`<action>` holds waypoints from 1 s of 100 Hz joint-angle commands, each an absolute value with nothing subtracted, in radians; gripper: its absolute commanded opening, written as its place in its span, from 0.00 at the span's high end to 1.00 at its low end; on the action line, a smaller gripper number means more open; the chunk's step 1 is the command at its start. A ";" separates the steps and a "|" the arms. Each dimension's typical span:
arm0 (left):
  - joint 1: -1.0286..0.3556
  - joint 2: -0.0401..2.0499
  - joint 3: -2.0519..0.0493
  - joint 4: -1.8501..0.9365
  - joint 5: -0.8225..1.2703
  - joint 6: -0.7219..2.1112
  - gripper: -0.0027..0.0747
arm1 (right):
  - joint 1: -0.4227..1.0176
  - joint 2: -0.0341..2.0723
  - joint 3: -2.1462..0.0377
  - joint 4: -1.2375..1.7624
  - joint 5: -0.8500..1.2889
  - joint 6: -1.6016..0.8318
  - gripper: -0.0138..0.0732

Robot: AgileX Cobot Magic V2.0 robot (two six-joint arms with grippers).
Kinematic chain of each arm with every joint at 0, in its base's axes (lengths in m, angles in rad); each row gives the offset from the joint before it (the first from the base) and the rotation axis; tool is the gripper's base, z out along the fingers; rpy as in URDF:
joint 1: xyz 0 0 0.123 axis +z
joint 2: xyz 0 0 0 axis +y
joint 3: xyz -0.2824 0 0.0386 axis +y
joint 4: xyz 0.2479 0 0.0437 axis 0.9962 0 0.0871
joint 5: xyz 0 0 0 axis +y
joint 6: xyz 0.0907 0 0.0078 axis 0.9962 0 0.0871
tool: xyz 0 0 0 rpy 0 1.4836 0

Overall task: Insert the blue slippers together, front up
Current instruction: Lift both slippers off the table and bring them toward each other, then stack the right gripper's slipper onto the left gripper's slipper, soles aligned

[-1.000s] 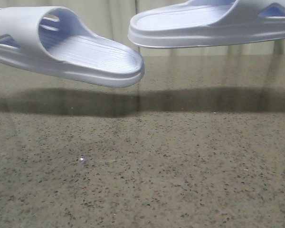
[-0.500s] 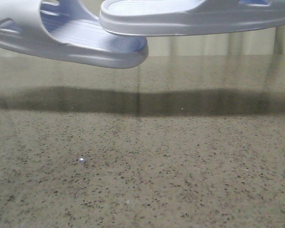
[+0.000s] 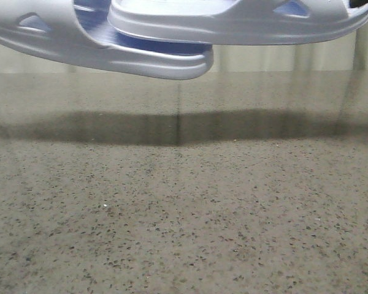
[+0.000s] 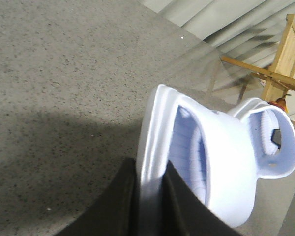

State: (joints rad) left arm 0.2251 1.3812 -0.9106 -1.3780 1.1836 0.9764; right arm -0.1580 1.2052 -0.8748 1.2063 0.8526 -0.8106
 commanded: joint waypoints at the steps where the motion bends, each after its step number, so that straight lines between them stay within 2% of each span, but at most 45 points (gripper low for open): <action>1: 0.200 1.349 -0.936 -1.490 1.266 0.968 0.95 | -0.145 1.212 -0.911 1.307 0.825 -0.845 0.96; 27: 0.189 1.349 -0.936 -1.519 1.266 0.968 0.95 | -0.101 1.276 -0.911 1.355 0.822 -0.878 0.96; 74: 0.189 1.349 -0.936 -1.519 1.266 0.968 0.95 | 0.100 1.415 -0.911 1.573 0.792 -1.056 0.96; 100: 0.147 1.358 -0.936 -1.505 1.265 0.968 0.95 | 0.122 1.456 -0.921 1.606 0.826 -1.091 0.96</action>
State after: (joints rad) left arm 0.1812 1.3812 -0.9106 -1.4275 1.1161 0.9743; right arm 0.1027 1.4753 -0.8765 1.5330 0.6977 -1.0632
